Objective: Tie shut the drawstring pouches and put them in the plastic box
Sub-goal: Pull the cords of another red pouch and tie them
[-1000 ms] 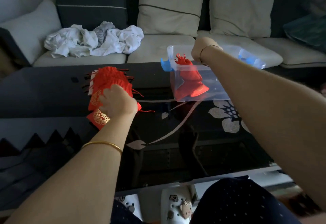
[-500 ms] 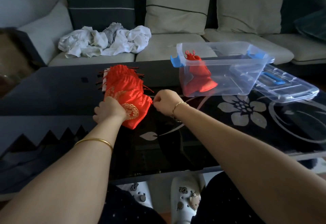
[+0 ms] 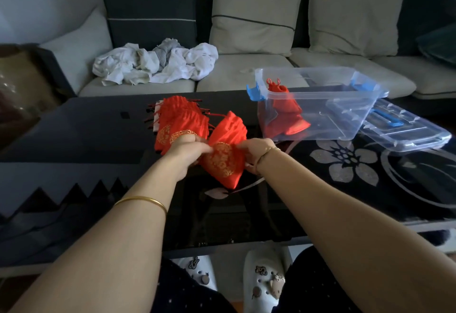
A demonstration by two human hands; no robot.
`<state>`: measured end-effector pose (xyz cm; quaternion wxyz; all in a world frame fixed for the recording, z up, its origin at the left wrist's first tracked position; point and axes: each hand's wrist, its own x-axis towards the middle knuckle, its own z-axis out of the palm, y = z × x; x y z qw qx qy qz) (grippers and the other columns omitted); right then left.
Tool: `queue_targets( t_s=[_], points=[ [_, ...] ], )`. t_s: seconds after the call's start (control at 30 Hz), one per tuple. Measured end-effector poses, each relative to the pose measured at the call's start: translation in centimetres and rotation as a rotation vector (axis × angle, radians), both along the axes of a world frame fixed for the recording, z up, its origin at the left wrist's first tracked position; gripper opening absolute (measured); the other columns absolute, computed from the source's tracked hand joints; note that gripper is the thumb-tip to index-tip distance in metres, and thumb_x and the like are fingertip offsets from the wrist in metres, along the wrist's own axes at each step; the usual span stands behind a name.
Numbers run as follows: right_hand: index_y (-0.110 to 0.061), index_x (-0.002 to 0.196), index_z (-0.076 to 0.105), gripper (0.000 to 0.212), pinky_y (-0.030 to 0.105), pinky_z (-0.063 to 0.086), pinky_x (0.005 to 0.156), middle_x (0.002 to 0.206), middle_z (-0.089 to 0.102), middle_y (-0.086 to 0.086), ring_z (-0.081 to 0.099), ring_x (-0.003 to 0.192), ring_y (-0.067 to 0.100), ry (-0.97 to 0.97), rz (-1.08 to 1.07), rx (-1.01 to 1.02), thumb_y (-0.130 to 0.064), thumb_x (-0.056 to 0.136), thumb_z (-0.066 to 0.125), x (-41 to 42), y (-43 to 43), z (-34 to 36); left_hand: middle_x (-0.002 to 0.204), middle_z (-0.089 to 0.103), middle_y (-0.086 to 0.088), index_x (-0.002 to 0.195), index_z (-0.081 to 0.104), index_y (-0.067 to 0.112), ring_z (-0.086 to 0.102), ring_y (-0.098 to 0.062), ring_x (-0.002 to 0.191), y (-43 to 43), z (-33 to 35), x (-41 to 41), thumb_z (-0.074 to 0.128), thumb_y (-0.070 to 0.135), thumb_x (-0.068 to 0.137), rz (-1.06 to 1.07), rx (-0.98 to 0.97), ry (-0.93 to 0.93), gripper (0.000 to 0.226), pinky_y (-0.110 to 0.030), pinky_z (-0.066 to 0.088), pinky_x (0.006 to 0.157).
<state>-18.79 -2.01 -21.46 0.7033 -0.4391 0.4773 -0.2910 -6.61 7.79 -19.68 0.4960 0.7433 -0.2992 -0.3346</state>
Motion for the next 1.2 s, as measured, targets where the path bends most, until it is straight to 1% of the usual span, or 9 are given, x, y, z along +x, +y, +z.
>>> queue_targets(
  t_s=[0.1,0.17,0.3,0.53,0.63,0.77,0.9,1.0,1.2],
  points=[
    [-0.005,0.102,0.059,0.034,0.021,0.043,0.049,0.08,0.058,0.013,0.054,0.059,0.018,-0.069,0.025,-0.234,0.017,0.076,0.055,-2.7,0.2,2.2,0.064,0.056,0.004,0.056,0.055,0.022,0.05,-0.016,0.069,-0.2,1.6,-1.4,0.06,0.012,0.068,0.001,-0.113,0.146,0.017,-0.03,0.033,0.063],
    [-0.002,0.116,0.055,0.044,0.016,0.047,0.05,0.09,0.061,0.01,0.058,0.07,0.014,-0.028,0.066,-0.429,0.018,0.077,0.053,-4.4,0.6,3.5,0.06,0.057,0.01,0.065,0.057,0.025,0.047,-0.01,0.062,-0.4,2.5,-2.4,0.056,0.017,0.079,-0.086,-0.166,0.208,0.017,-0.028,0.029,0.06],
    [-0.002,0.12,0.053,0.045,0.018,0.051,0.062,0.106,0.063,0.014,0.06,0.09,0.018,0.084,-0.006,-0.622,0.015,0.078,0.057,-6.8,0.5,4.3,0.066,0.06,0.009,0.088,0.064,0.022,0.047,-0.006,0.06,-0.8,3.4,-3.5,0.06,0.015,0.087,-0.183,-0.238,0.271,0.009,-0.022,0.033,0.056],
    [-0.004,0.115,0.057,0.04,0.026,0.053,0.074,0.104,0.063,0.008,0.06,0.092,0.017,0.266,-0.038,-0.764,0.009,0.078,0.061,-7.6,-0.3,3.7,0.065,0.054,0.001,0.092,0.067,0.011,0.049,-0.008,0.054,-0.9,3.8,-3.6,0.05,0.001,0.087,-0.193,-0.24,0.379,0.02,-0.018,0.04,0.047],
    [-0.005,0.112,0.058,0.038,0.031,0.054,0.081,0.104,0.064,0.008,0.061,0.096,0.02,0.28,-0.053,-0.781,0.008,0.077,0.058,-7.7,-0.6,3.8,0.07,0.057,-0.001,0.085,0.065,0.011,0.052,-0.007,0.057,-1.0,3.9,-3.7,0.056,0.004,0.091,-0.13,-0.281,0.308,0.013,-0.018,0.045,0.05],
    [-0.009,0.112,0.061,0.03,0.027,0.05,0.08,0.1,0.063,0.002,0.059,0.093,0.014,0.402,-0.078,-0.884,0.0,0.084,0.05,-8.2,-1.0,3.7,0.078,0.062,-0.005,0.085,0.066,0.009,0.06,-0.01,0.067,-0.9,3.5,-3.4,0.057,0.001,0.09,-0.127,-0.266,0.065,0.013,-0.019,0.053,0.057],
    [-0.02,0.096,0.065,0.016,0.042,0.054,0.079,0.092,0.068,0.003,0.065,0.083,0.023,0.558,-0.131,-0.975,-0.013,0.088,0.053,-9.1,-1.8,3.4,0.083,0.065,-0.01,0.09,0.067,0.006,0.065,-0.014,0.072,-0.8,3.6,-3.3,0.055,-0.002,0.09,-0.11,-0.25,-0.156,0.015,-0.022,0.057,0.064],
    [-0.019,0.089,0.066,0.01,0.04,0.053,0.077,0.091,0.067,0.003,0.064,0.081,0.024,0.657,-0.119,-1.029,-0.02,0.089,0.056,-9.6,-2.0,3.6,0.078,0.065,-0.009,0.088,0.067,0.003,0.064,-0.014,0.067,-0.7,3.9,-3.4,0.057,-0.001,0.09,-0.061,-0.283,-0.25,0.011,-0.021,0.058,0.062],
    [-0.008,0.08,0.066,0.02,0.031,0.051,0.067,0.079,0.069,0.007,0.065,0.059,0.016,0.588,-0.019,-0.925,-0.025,0.089,0.058,-10.6,-2.0,4.1,0.072,0.062,-0.002,0.082,0.065,0.009,0.057,-0.008,0.06,-0.8,3.9,-3.4,0.057,0.011,0.092,0.028,-0.264,-0.35,0.013,-0.018,0.048,0.056]
  ],
)
